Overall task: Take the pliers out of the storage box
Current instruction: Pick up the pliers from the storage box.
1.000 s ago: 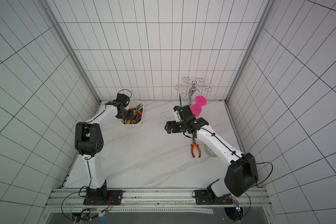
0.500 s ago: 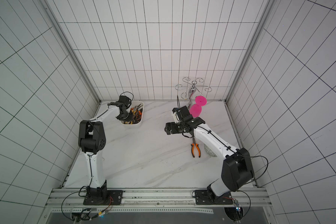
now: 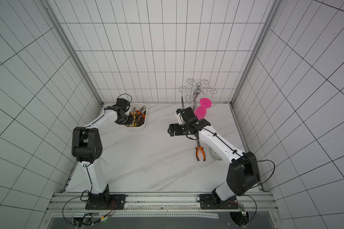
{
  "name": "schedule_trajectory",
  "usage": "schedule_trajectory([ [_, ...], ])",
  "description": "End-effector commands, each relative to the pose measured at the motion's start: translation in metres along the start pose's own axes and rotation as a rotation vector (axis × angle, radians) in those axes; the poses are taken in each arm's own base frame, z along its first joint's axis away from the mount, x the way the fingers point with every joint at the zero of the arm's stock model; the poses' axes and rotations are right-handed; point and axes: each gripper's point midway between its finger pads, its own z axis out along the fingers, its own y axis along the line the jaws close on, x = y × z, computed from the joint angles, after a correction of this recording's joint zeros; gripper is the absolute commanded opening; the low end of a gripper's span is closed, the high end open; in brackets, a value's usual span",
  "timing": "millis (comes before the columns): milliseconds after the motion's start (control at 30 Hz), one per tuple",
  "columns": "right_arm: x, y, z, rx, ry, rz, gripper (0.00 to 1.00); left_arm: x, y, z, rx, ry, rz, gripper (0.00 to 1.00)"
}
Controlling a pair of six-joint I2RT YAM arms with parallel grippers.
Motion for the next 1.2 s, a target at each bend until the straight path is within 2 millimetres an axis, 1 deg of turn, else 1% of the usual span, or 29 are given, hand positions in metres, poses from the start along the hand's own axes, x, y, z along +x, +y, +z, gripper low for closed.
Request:
schedule_trajectory([
  [0,-0.032,0.029,-0.017,-0.103,-0.087,0.010,0.90,-0.034,-0.027,-0.052,0.160,-0.213,-0.041,0.00],
  [167,-0.053,0.044,-0.021,-0.172,-0.144,0.049,0.90,-0.025,-0.061,-0.088,0.356,-0.322,-0.086,0.00],
  [333,-0.075,0.059,-0.017,-0.255,-0.195,0.091,0.89,-0.009,-0.108,-0.125,0.579,-0.412,-0.115,0.00],
  [433,-0.089,0.068,-0.015,-0.306,-0.223,0.127,0.87,0.002,-0.137,-0.141,0.668,-0.435,-0.094,0.00],
  [533,-0.099,0.072,-0.010,-0.328,-0.243,0.156,0.85,0.015,-0.163,-0.148,0.704,-0.434,-0.047,0.00],
  [633,-0.105,0.076,-0.006,-0.326,-0.252,0.156,0.85,0.027,-0.183,-0.153,0.730,-0.419,-0.011,0.00],
  [733,-0.105,0.078,-0.001,-0.317,-0.248,0.163,0.84,0.035,-0.197,-0.158,0.753,-0.410,0.005,0.00],
  [833,-0.101,0.075,0.006,-0.296,-0.233,0.191,0.81,0.040,-0.208,-0.164,0.785,-0.408,0.027,0.00],
  [867,-0.100,0.075,0.007,-0.293,-0.228,0.196,0.78,0.041,-0.211,-0.166,0.795,-0.407,0.032,0.00],
  [933,-0.098,0.074,0.009,-0.285,-0.221,0.199,0.66,0.044,-0.215,-0.165,0.809,-0.398,0.047,0.00],
  [967,-0.097,0.075,0.010,-0.288,-0.218,0.192,0.54,0.045,-0.217,-0.166,0.819,-0.393,0.051,0.00],
  [1033,-0.093,0.077,0.014,-0.297,-0.187,0.189,0.42,0.048,-0.223,-0.168,0.851,-0.384,0.072,0.00],
  [1067,-0.092,0.077,0.016,-0.291,-0.173,0.193,0.39,0.049,-0.225,-0.169,0.858,-0.384,0.086,0.00],
  [1100,-0.090,0.075,0.018,-0.282,-0.163,0.195,0.39,0.051,-0.228,-0.170,0.863,-0.383,0.099,0.00],
  [1133,-0.089,0.075,0.019,-0.282,-0.157,0.195,0.39,0.052,-0.229,-0.169,0.864,-0.384,0.110,0.00],
  [1167,-0.088,0.074,0.020,-0.278,-0.154,0.193,0.42,0.053,-0.229,-0.169,0.867,-0.381,0.115,0.00],
])
